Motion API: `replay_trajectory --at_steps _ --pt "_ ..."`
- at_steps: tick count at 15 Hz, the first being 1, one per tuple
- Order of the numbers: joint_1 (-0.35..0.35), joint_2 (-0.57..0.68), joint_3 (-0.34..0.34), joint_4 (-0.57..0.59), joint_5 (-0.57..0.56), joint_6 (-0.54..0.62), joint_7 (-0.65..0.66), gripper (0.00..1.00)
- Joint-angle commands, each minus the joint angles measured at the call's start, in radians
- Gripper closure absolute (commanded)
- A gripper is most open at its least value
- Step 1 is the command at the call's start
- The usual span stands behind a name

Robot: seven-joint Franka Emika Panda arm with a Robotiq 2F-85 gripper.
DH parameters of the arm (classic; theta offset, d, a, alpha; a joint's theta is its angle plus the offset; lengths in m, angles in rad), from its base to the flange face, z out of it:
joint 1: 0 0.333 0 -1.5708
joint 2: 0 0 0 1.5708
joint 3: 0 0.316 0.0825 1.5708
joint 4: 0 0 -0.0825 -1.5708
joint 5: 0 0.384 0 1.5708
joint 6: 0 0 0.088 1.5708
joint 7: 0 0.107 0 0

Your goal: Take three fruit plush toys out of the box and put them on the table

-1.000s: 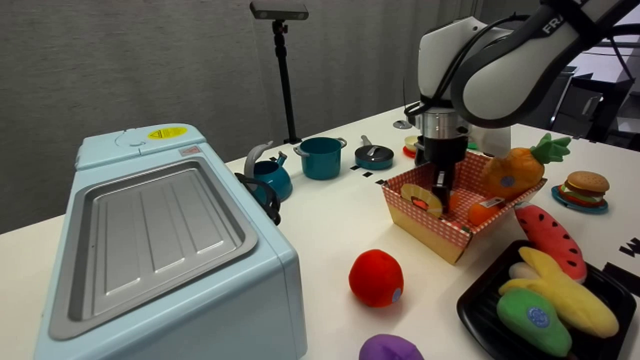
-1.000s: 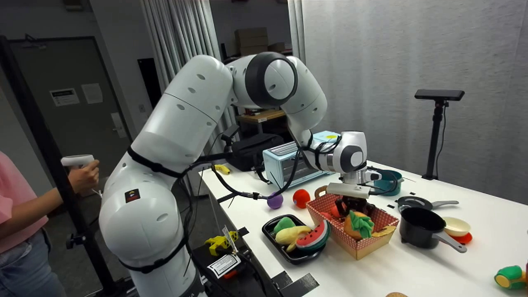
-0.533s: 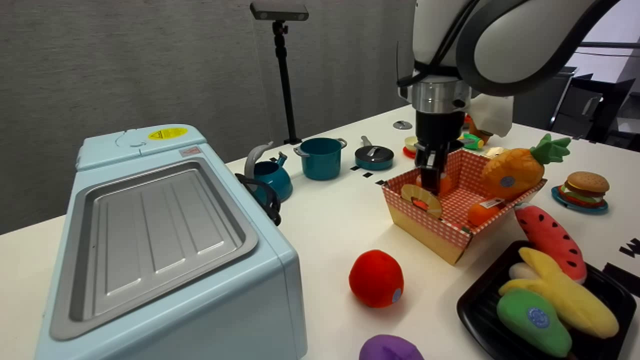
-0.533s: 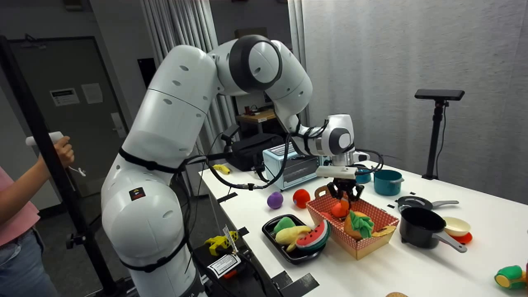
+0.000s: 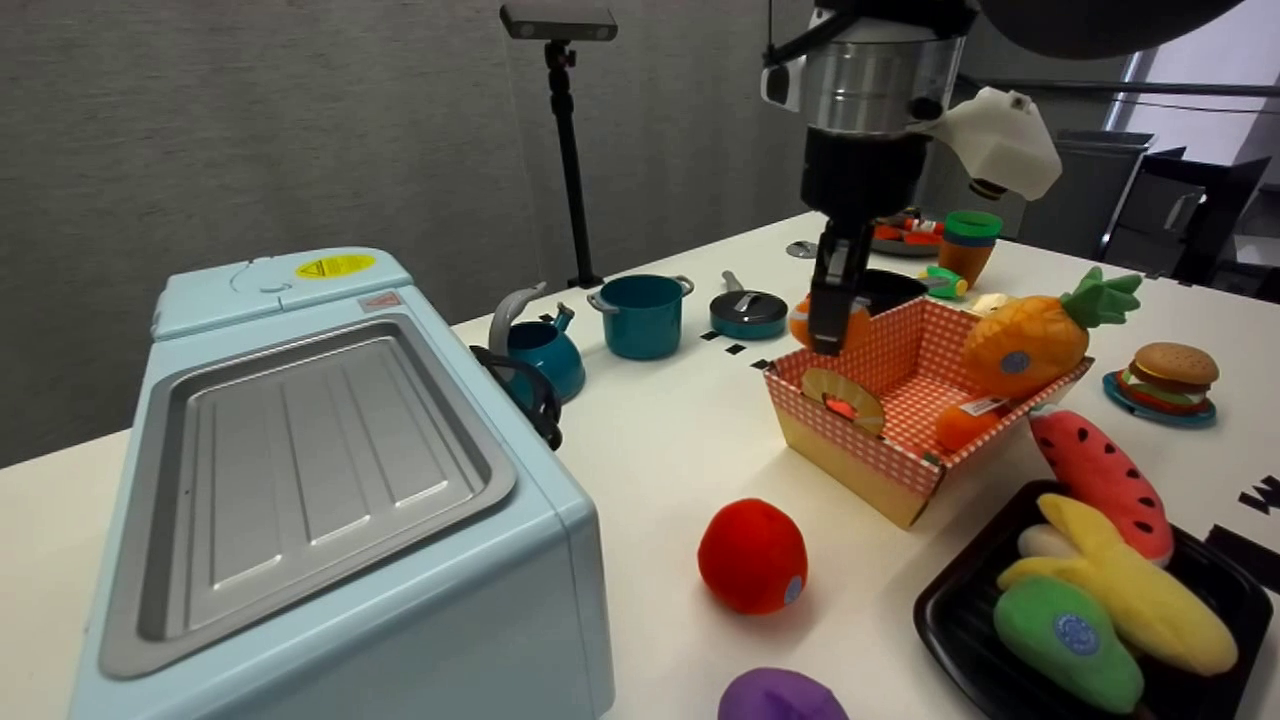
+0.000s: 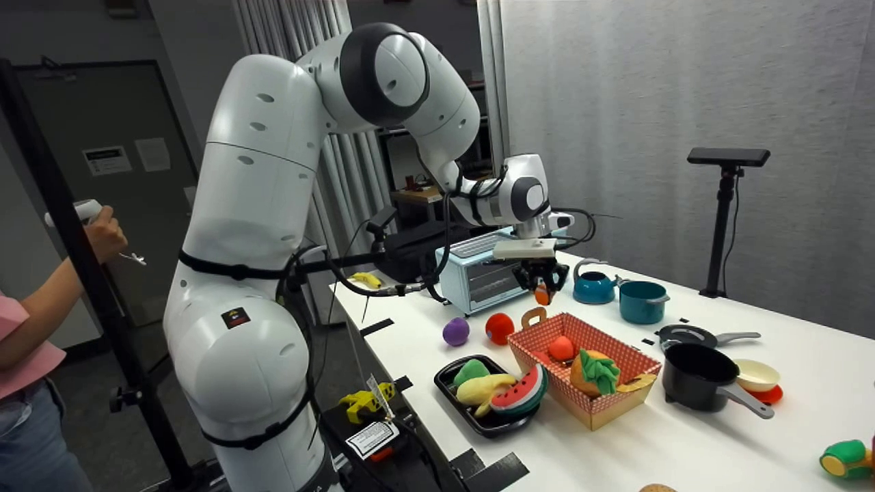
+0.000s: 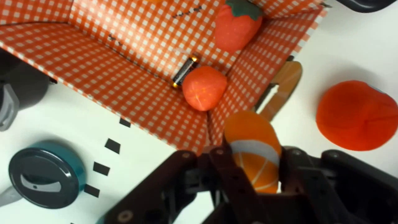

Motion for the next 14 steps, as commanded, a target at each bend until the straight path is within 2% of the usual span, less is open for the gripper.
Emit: replay_trajectory --at_steps 1,6,7,9,14 --pt "0.004 -0.024 0.05 -0.033 0.016 0.044 -0.021 0.94" --pt "0.019 0.026 0.082 -0.018 0.009 0.054 -0.017 0.94" --pt "0.02 0.04 0.083 -0.013 0.009 0.047 -0.019 0.53" --pt "0.022 0.063 0.078 -0.005 0.003 0.038 -0.02 0.45" --pt "0.018 0.103 0.065 0.009 0.003 0.023 -0.021 0.07"
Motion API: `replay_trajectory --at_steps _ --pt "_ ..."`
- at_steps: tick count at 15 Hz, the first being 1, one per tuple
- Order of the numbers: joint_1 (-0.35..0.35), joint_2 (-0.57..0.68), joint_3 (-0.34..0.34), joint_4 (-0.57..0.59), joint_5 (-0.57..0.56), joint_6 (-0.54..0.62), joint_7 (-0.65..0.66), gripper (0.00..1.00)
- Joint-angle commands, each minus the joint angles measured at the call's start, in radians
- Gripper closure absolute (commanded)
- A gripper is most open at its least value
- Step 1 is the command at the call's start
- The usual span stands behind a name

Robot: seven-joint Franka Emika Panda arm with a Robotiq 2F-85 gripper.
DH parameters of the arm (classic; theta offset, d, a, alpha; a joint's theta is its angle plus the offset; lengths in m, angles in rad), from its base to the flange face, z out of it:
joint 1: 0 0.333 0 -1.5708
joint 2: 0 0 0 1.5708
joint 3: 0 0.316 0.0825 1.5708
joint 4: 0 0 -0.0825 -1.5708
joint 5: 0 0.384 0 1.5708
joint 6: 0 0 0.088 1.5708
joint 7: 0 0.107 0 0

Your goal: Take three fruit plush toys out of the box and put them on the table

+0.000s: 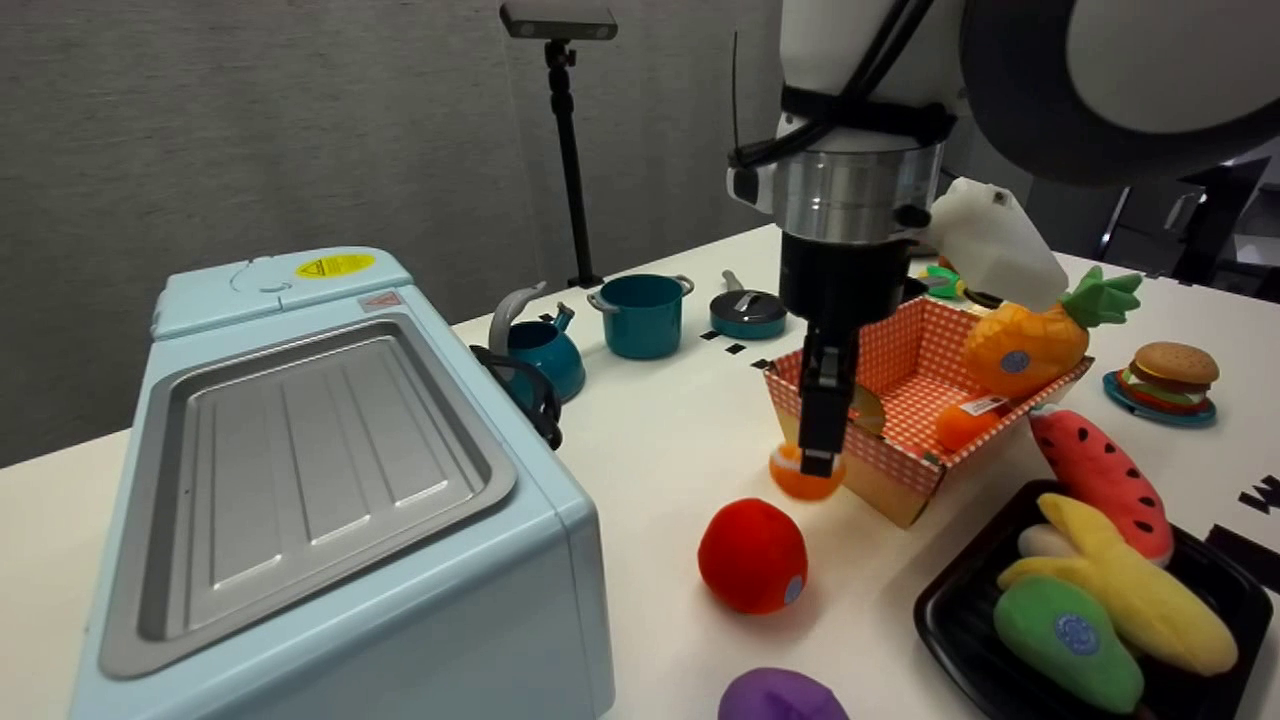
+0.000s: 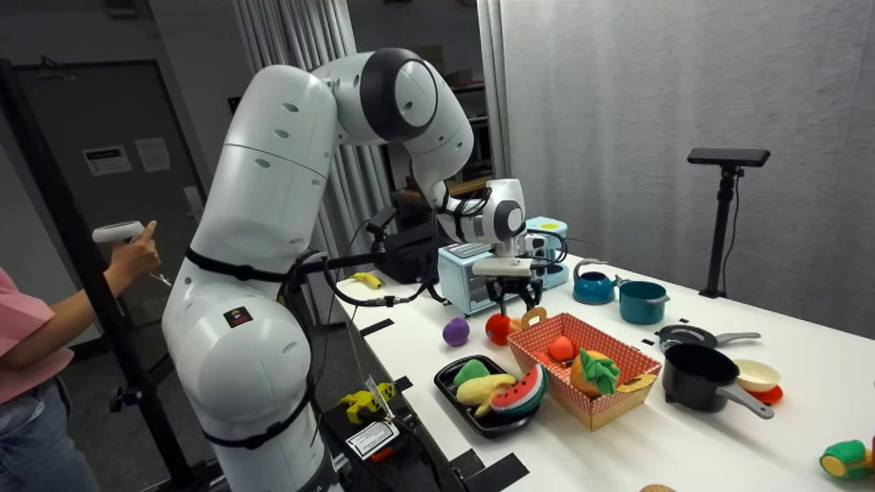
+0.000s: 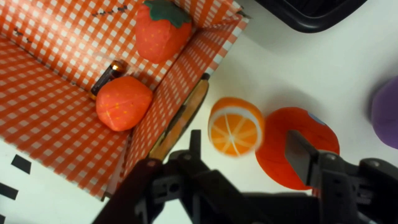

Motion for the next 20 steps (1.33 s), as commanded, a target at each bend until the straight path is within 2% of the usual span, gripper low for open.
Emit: replay_trajectory --at_steps 1,13,20 --pt "0.0 0.025 -0.013 0.022 -0.002 0.0 -0.017 0.01" --pt "-0.032 -0.033 -0.027 0.025 0.021 0.0 -0.011 0.0" --pt "-0.084 -0.099 -0.05 -0.003 0.06 0.03 0.006 0.0"
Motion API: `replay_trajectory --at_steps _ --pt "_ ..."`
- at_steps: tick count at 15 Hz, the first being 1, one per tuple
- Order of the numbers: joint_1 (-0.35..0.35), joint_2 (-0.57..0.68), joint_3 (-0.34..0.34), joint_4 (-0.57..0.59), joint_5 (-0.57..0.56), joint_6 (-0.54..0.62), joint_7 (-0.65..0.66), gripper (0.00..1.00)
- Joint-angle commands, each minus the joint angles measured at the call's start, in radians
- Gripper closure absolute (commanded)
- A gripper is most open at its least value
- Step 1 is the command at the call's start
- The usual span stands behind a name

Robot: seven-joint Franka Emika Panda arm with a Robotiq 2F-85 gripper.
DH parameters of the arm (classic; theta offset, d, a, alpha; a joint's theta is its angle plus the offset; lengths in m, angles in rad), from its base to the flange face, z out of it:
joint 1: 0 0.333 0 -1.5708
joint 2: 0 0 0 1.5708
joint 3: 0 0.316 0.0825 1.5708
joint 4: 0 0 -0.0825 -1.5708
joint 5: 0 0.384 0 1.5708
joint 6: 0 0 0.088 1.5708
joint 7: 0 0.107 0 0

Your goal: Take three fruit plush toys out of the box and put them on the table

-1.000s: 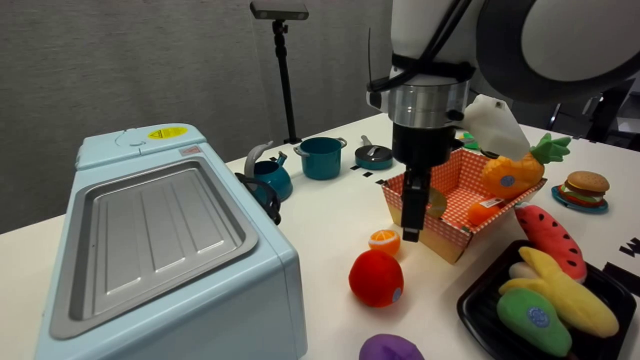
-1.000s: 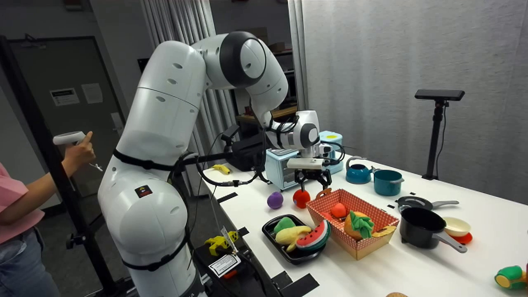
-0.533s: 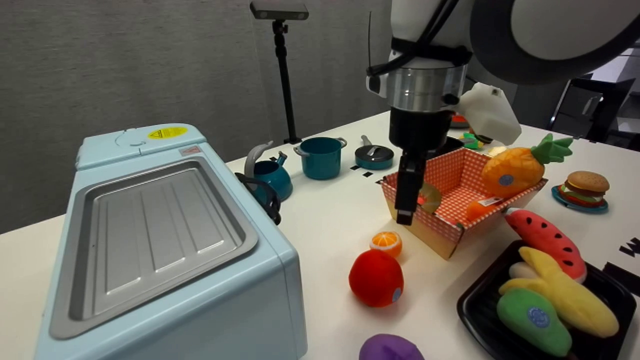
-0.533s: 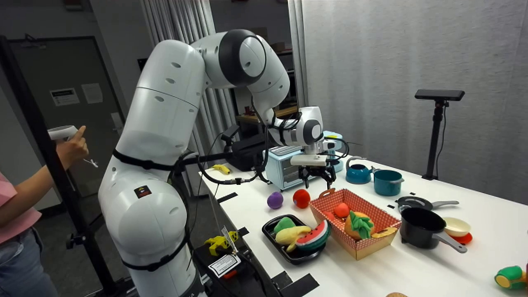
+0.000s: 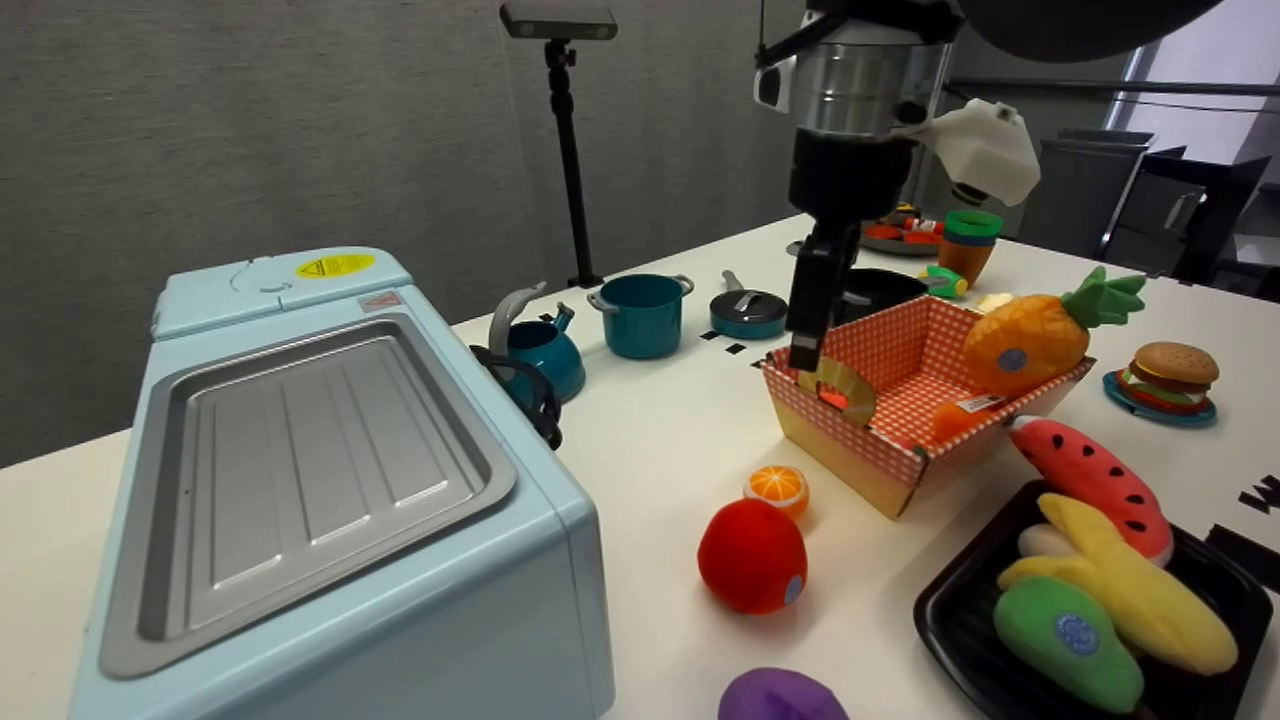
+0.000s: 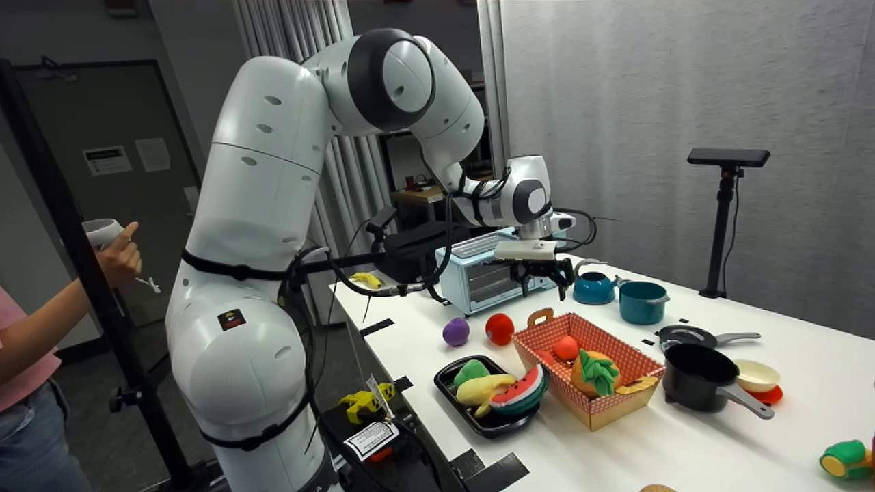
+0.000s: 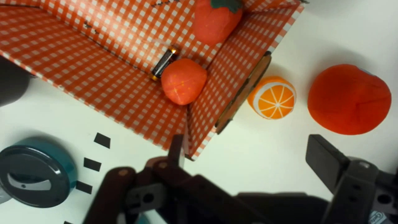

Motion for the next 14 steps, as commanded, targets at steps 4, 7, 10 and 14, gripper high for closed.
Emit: replay_trajectory --at_steps 4,7,10,14 --pt "-0.068 -0.061 -0.039 -0.051 0.073 0.054 0.031 0.0" --pt "-0.087 -0.07 -0.076 -0.08 0.093 0.095 0.093 0.0" --pt "-0.092 -0.057 -0.113 -0.111 0.107 0.134 0.181 0.0" --pt "-0.089 -0.036 -0.136 -0.146 0.127 0.141 0.266 0.0"
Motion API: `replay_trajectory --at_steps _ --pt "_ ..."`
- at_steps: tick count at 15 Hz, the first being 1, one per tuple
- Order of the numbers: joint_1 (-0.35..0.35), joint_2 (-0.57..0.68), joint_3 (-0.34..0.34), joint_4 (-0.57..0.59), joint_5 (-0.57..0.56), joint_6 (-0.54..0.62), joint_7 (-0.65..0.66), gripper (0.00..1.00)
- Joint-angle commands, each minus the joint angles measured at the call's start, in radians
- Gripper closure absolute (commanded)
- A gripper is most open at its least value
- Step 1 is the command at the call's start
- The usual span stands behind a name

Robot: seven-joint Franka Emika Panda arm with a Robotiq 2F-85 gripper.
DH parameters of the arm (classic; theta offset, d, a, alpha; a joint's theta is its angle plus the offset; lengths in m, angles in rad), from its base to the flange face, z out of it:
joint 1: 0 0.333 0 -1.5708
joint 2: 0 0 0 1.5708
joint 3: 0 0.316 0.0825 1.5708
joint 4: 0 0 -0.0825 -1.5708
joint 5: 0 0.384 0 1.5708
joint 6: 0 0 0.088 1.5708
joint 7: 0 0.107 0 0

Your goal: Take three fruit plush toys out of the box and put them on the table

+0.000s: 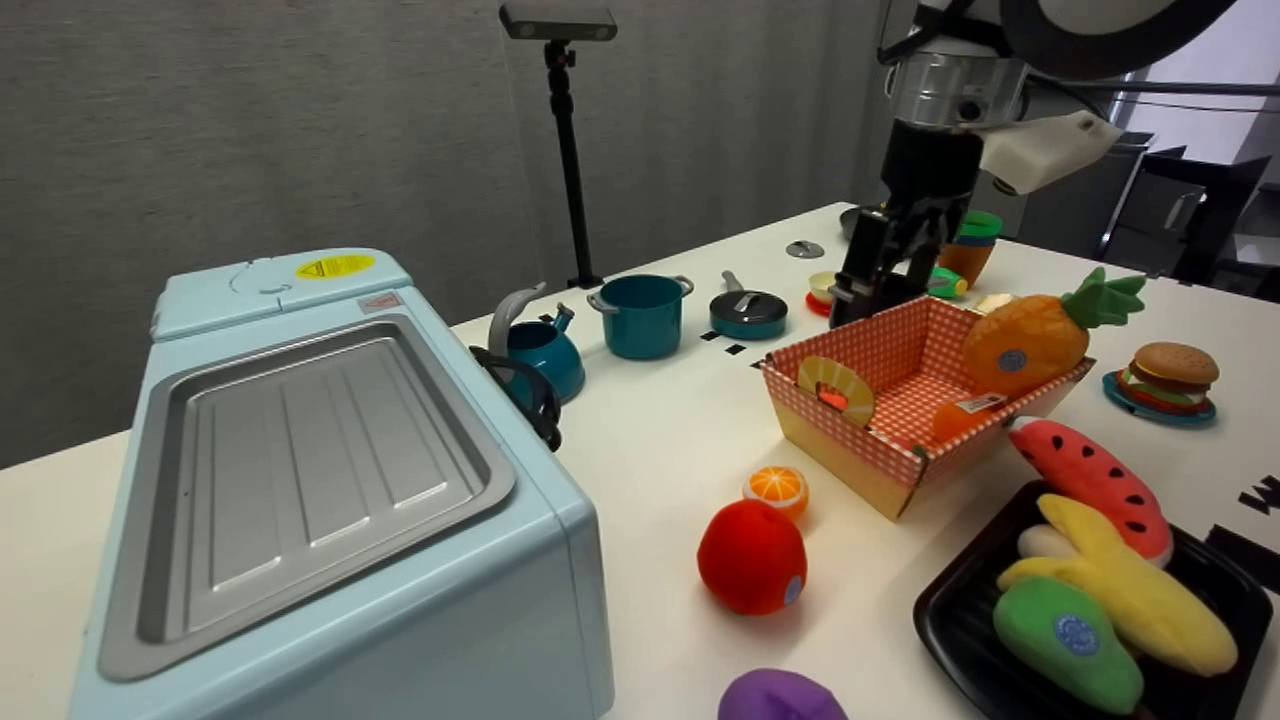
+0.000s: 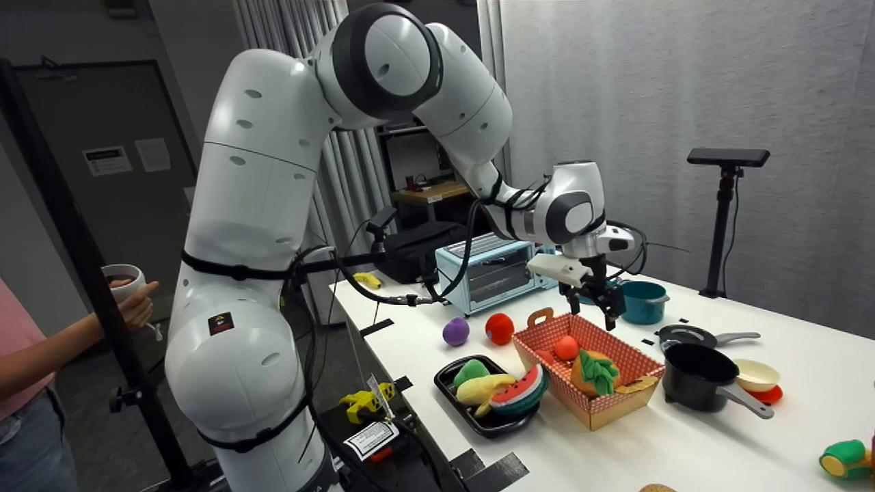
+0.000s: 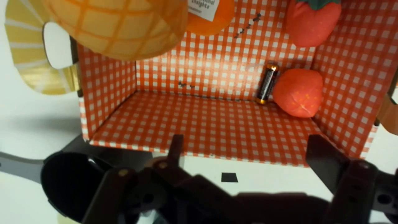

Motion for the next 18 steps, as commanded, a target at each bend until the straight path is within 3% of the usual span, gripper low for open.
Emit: replay_trajectory --at_steps 1,10,18 --pt "-0.001 0.005 -0.005 -0.041 0.039 0.035 0.061 0.0" --pt "-0.017 0.117 0.038 0.021 0.155 0.063 0.043 0.0" --pt "0.0 0.253 0.057 0.155 0.148 0.089 0.022 0.0"
